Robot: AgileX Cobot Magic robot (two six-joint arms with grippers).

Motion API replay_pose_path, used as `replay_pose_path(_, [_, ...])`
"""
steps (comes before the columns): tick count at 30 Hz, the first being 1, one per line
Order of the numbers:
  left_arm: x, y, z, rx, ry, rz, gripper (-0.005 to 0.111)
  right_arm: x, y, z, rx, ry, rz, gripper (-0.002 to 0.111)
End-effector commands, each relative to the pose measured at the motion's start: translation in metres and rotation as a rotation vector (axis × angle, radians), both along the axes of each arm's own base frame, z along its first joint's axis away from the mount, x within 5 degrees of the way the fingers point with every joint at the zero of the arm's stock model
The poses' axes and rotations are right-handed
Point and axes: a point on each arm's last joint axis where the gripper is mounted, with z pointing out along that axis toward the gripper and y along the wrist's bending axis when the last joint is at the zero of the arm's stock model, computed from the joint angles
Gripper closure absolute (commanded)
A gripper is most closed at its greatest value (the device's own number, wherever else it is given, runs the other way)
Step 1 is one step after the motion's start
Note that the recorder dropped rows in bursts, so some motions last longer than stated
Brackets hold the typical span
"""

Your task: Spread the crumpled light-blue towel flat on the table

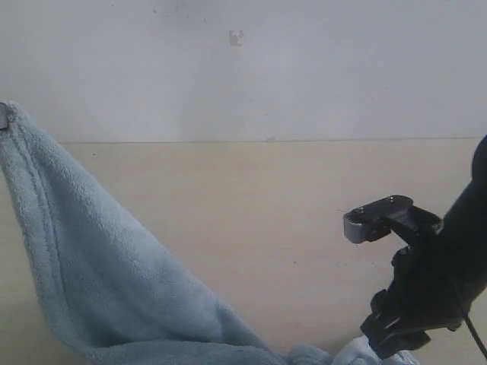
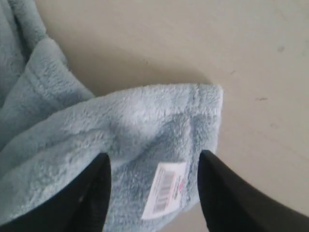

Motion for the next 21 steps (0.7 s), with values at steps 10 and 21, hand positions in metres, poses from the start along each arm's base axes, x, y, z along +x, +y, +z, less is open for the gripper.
replay_pose_path(10, [-0.001, -0.001, -0.003, -0.008, -0.008, 0.005, 0.103, 0.033, 0.003, -0.034, -0.072, 0.01, 0.015, 0.057])
replay_pose_path(21, [-0.001, -0.001, -0.003, -0.008, -0.008, 0.003, 0.103, 0.033, 0.001, -0.049, -0.108, 0.058, 0.02, 0.057])
